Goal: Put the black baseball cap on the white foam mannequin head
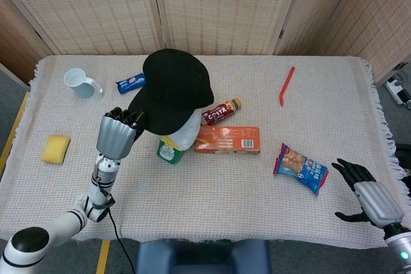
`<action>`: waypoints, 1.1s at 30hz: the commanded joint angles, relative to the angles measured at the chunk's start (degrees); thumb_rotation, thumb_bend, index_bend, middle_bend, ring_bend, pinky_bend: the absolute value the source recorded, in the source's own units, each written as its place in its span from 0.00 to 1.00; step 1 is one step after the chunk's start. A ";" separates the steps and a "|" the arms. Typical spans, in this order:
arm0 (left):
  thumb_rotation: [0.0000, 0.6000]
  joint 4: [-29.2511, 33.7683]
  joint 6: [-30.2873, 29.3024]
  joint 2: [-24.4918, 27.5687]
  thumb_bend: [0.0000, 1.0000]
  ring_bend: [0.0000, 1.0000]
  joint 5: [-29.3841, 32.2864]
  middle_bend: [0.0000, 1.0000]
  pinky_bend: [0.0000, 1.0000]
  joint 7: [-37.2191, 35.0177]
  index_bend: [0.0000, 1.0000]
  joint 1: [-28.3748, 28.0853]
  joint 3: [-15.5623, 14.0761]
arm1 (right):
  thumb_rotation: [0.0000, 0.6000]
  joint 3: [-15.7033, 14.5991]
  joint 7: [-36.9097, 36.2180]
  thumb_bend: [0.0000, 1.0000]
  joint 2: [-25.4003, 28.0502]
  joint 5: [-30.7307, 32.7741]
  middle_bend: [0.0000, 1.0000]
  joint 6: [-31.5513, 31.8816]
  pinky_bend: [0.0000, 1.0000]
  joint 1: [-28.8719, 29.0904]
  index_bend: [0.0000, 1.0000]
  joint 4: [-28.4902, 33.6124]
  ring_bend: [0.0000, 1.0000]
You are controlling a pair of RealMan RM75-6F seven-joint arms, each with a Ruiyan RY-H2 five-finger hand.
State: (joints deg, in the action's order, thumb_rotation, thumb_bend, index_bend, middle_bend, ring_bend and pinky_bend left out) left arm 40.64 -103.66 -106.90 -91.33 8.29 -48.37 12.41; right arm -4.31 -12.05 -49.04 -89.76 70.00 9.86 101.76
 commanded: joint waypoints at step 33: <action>1.00 5.45 2.08 -1.97 0.12 1.00 -0.04 1.00 1.00 -3.87 0.00 10.91 -5.16 | 1.00 -0.26 0.20 0.05 0.26 -1.57 0.00 1.66 0.00 -0.81 0.00 0.20 0.00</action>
State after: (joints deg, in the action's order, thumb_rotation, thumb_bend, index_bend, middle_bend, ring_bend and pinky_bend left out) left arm 40.65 -100.75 -111.59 -90.85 2.90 -39.69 8.41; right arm -4.58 -11.82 -48.81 -91.31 71.62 9.09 101.93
